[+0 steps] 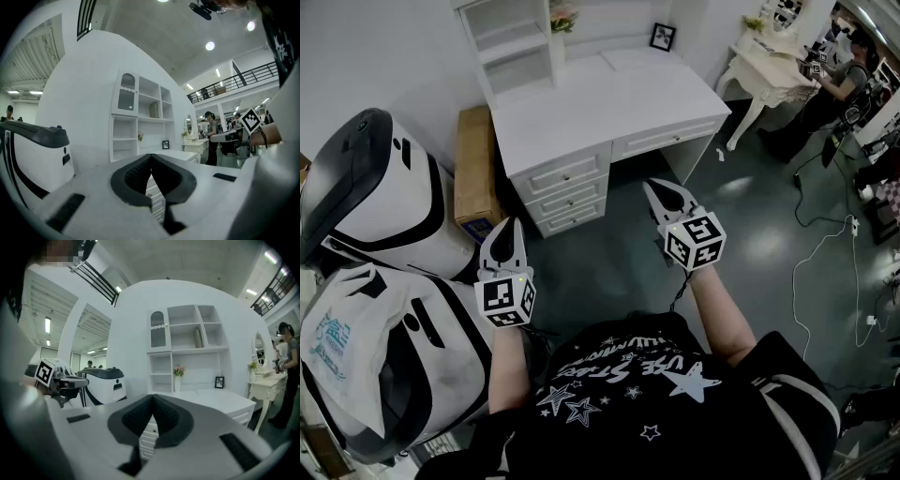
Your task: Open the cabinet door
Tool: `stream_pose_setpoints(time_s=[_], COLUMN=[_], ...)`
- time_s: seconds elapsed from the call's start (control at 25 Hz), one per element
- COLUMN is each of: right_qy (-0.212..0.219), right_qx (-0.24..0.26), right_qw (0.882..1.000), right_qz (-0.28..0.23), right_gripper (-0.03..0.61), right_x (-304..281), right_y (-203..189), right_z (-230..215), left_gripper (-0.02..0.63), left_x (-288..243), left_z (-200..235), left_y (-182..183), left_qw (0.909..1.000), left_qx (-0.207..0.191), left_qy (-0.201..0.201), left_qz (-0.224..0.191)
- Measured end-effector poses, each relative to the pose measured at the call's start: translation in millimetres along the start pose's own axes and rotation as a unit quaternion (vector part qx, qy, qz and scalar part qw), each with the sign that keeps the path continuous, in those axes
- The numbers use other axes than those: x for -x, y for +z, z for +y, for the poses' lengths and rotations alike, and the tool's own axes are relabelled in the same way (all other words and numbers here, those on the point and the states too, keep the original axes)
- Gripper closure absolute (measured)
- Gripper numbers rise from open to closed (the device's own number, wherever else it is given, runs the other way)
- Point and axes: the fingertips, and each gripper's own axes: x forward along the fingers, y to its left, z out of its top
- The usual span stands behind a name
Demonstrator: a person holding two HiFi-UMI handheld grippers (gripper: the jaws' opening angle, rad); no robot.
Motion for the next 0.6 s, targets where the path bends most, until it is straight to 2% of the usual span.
stream_pose_setpoints(time_s=[0.36,0.6], right_qy=[0.003,0.000], right_qx=[0.004,-0.005], right_qw=[1.000,1.000], right_qz=[-0.007,-0.023], right_gripper=[0.573,0.572], right_x=[-10.5,-15.0], right_y=[6.8,11.7], right_z=[5.3,10.5], left_gripper=[0.604,0.603], left_x=[-1.3,-2.9], left_z=[12.0,16.6], left_y=[6.1,10.5], left_qw=[1.0000,0.9992], left_qx=[0.005,0.031], left_qy=[0.004,-0.008], left_qz=[-0.007,-0.023])
